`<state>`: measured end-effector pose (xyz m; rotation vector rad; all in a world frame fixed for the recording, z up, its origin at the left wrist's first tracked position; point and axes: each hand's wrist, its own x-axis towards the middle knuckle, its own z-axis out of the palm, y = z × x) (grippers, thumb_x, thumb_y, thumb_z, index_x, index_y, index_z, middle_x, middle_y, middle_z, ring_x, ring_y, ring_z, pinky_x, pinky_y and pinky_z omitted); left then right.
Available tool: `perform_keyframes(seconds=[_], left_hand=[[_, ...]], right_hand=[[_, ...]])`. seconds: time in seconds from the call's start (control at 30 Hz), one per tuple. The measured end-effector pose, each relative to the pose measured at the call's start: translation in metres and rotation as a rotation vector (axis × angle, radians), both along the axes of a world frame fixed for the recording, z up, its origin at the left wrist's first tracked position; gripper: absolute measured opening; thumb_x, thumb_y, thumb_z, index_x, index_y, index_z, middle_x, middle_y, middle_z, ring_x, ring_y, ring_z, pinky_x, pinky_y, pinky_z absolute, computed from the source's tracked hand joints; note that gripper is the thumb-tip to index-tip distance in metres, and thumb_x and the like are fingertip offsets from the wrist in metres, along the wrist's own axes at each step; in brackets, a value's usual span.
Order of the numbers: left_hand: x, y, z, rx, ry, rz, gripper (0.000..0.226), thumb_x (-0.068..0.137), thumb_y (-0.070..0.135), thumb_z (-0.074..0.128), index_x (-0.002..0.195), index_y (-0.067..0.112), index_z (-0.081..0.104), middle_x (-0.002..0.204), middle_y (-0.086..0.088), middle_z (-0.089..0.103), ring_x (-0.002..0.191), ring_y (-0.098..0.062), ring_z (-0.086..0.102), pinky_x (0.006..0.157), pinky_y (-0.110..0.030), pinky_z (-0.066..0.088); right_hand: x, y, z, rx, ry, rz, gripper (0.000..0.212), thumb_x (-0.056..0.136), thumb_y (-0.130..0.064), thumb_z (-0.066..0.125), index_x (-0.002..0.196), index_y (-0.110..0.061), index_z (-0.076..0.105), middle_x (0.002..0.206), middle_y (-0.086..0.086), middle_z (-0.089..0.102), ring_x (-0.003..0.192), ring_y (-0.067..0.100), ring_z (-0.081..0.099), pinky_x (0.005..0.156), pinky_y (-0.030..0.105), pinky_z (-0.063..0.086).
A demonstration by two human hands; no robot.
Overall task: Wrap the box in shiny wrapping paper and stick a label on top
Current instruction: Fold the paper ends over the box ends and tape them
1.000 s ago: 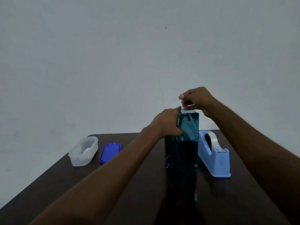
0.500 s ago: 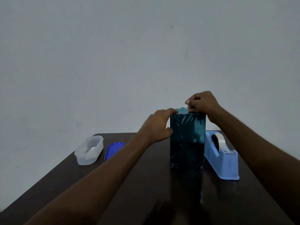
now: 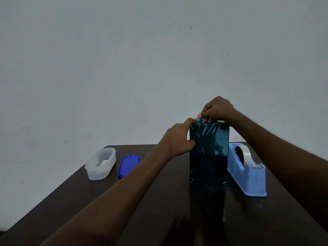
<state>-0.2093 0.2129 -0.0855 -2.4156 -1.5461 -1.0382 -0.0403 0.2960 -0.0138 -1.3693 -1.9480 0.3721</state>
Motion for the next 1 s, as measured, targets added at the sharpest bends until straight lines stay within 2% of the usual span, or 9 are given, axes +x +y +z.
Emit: perform_keyframes(seconds=[0.13,0.23,0.37,0.5,0.63,0.73,0.83,0.9,1.0], left_hand=[[0.0,0.001,0.002,-0.022,0.005,0.014,0.06,0.075,0.018,0.058,0.133,0.025,0.044,0.068,0.008,0.052,0.06,-0.01,0.049,0.057,-0.027,0.034],[-0.001,0.003,0.004,-0.04,0.003,0.023,0.059,0.076,0.018,0.058,0.132,0.025,0.045,0.069,0.004,0.055,0.06,-0.01,0.049,0.058,-0.027,0.034],[0.0,0.002,0.007,-0.063,-0.012,0.022,0.054,0.078,0.016,0.058,0.13,0.025,0.047,0.067,0.005,0.055,0.058,-0.009,0.049,0.056,-0.027,0.033],[0.005,-0.003,0.013,-0.089,-0.176,0.001,0.035,0.084,0.025,0.055,0.118,0.029,0.062,0.089,0.004,0.069,0.072,-0.012,0.06,0.065,-0.027,0.047],[0.01,0.006,0.026,-0.015,-0.453,0.101,0.026,0.089,0.029,0.056,0.085,0.014,0.076,0.076,0.001,0.071,0.066,-0.01,0.057,0.065,-0.026,0.045],[0.012,0.025,0.039,-0.035,-0.555,0.211,0.029,0.084,0.039,0.063,0.091,0.014,0.076,0.093,0.0,0.074,0.089,-0.016,0.066,0.082,-0.033,0.051],[0.021,0.043,0.053,-0.293,-0.606,0.239,0.054,0.074,0.053,0.073,0.09,0.002,0.063,0.09,-0.006,0.068,0.085,-0.02,0.063,0.079,-0.039,0.054],[0.028,0.048,0.059,-0.452,-0.652,0.225,0.061,0.069,0.05,0.082,0.098,-0.001,0.062,0.094,-0.009,0.069,0.084,-0.021,0.067,0.076,-0.037,0.06],[0.034,0.052,0.062,-0.563,-0.812,0.189,0.041,0.074,0.021,0.085,0.095,-0.001,0.058,0.082,-0.009,0.063,0.064,-0.016,0.061,0.041,-0.022,0.05]], right_hand=[[-0.022,-0.008,0.004,0.12,-0.317,-0.193,0.021,0.068,-0.034,0.08,0.079,-0.017,0.071,0.078,-0.001,0.069,0.081,0.02,0.066,0.07,0.03,0.049],[-0.026,-0.014,0.003,0.129,-0.385,-0.279,0.037,0.073,-0.04,0.078,0.073,-0.015,0.05,0.078,0.001,0.057,0.081,0.023,0.057,0.07,0.031,0.04],[-0.014,-0.013,-0.005,-0.035,-0.262,-0.348,0.058,0.07,-0.058,0.074,0.094,-0.013,0.047,0.104,0.005,0.047,0.118,0.032,0.045,0.093,0.043,0.038],[-0.002,-0.004,-0.014,-0.255,0.072,-0.169,0.053,0.077,-0.045,0.076,0.104,-0.003,0.059,0.103,0.014,0.063,0.096,0.031,0.062,0.086,0.041,0.05],[-0.001,-0.003,-0.015,-0.266,0.103,-0.119,0.044,0.088,-0.04,0.067,0.105,-0.002,0.054,0.109,0.016,0.061,0.095,0.03,0.06,0.08,0.037,0.045],[0.0,0.0,-0.013,-0.276,0.167,-0.078,0.041,0.096,-0.032,0.056,0.12,0.001,0.055,0.12,0.019,0.058,0.096,0.029,0.055,0.081,0.035,0.042],[0.003,0.006,-0.011,-0.274,0.096,-0.11,0.022,0.1,-0.012,0.044,0.11,0.003,0.057,0.125,0.026,0.058,0.092,0.029,0.052,0.077,0.033,0.04],[0.005,0.01,-0.014,-0.274,0.075,-0.125,0.024,0.1,-0.01,0.042,0.107,0.008,0.057,0.119,0.027,0.06,0.089,0.029,0.053,0.075,0.034,0.04],[0.007,0.016,-0.019,-0.251,0.043,-0.107,0.036,0.099,-0.01,0.043,0.127,0.01,0.054,0.126,0.029,0.057,0.09,0.028,0.047,0.077,0.035,0.039]])
